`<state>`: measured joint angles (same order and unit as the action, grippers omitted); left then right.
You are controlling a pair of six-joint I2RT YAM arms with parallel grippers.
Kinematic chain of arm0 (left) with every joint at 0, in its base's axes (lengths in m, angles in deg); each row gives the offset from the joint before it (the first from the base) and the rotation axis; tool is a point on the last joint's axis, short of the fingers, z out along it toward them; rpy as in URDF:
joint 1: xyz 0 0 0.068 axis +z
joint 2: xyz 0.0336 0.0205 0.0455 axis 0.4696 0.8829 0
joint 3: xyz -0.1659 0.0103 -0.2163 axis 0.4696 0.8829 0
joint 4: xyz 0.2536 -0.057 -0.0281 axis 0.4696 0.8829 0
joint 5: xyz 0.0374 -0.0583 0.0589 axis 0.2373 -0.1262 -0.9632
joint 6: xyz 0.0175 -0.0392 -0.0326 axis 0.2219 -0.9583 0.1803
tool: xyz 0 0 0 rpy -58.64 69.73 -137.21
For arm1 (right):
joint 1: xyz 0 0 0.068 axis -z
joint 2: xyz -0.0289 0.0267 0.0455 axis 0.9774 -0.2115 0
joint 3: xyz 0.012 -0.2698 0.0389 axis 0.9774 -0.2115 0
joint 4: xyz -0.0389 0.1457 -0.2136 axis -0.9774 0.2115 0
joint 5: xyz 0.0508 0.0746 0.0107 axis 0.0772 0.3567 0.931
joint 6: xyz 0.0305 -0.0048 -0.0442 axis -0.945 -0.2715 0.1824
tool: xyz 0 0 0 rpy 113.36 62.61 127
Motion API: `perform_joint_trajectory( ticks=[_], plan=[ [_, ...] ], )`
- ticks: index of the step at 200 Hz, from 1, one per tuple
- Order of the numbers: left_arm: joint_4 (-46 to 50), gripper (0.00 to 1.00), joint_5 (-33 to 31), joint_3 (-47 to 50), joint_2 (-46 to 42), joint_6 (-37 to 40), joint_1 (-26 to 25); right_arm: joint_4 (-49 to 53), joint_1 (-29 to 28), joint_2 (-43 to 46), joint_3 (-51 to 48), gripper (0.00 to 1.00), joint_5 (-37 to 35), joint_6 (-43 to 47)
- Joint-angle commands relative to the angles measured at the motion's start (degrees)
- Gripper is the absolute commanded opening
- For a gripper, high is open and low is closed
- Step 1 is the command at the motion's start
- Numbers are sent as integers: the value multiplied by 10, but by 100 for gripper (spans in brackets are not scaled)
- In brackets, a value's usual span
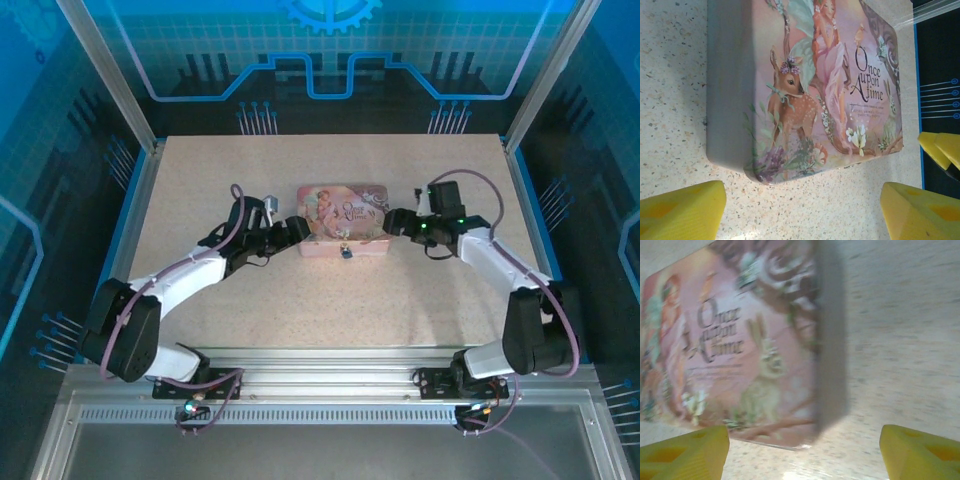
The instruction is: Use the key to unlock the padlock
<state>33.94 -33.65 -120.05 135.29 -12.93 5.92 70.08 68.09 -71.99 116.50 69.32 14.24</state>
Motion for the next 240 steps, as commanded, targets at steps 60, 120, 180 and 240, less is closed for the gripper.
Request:
perform_joint_trajectory(
  ticks=[60,120,180,240],
  plan=[
    [67,81,-35,32,-70,-32,-102,220,194,2,47,55,-187,-5],
    [92,80,-108,-29,-32,-8,-244,205,217,-75,45,47,-192,-9],
    [152,80,-150,-142,29,54,-315,183,218,-132,61,43,-180,-5],
    [160,80,-150,-175,63,57,-325,172,223,-187,89,37,-173,-3]
  ],
)
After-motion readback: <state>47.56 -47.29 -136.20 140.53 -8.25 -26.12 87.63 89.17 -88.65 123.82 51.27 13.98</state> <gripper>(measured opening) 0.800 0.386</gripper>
